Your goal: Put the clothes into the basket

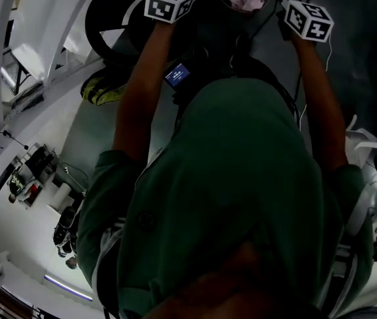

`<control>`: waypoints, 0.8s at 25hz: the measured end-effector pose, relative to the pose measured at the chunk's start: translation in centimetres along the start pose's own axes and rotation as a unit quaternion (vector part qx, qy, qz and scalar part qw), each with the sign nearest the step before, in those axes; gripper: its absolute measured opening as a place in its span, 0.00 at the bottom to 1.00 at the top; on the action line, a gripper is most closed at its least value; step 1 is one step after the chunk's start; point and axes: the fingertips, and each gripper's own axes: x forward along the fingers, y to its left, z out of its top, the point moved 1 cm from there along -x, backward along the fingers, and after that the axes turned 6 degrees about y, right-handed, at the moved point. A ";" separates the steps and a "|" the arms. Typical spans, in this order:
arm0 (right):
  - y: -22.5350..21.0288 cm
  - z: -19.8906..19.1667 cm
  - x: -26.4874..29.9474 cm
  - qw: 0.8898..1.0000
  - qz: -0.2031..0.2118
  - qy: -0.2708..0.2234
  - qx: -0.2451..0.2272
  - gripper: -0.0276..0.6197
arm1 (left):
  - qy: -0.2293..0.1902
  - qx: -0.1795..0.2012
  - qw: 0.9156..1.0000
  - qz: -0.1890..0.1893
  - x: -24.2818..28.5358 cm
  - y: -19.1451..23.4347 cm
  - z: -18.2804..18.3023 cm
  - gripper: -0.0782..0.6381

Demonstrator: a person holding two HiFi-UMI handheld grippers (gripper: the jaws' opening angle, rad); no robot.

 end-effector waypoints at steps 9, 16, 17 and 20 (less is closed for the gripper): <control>10.2 6.1 -6.6 0.994 0.069 -0.089 0.005 0.05 | -0.063 -0.004 0.997 0.049 -14.2 3.3 -2.3 0.15; 13.7 5.6 -9.1 0.993 0.057 -0.101 0.018 0.05 | -0.072 -0.031 0.994 0.072 -21.5 5.2 -7.4 0.15; 13.8 5.1 -9.2 0.994 0.049 -0.096 0.021 0.05 | -0.071 -0.037 0.994 0.071 -22.0 5.4 -8.3 0.15; 13.6 3.2 -10.0 0.995 0.023 -0.084 0.038 0.05 | -0.065 -0.052 0.994 0.064 -23.2 5.4 -10.7 0.15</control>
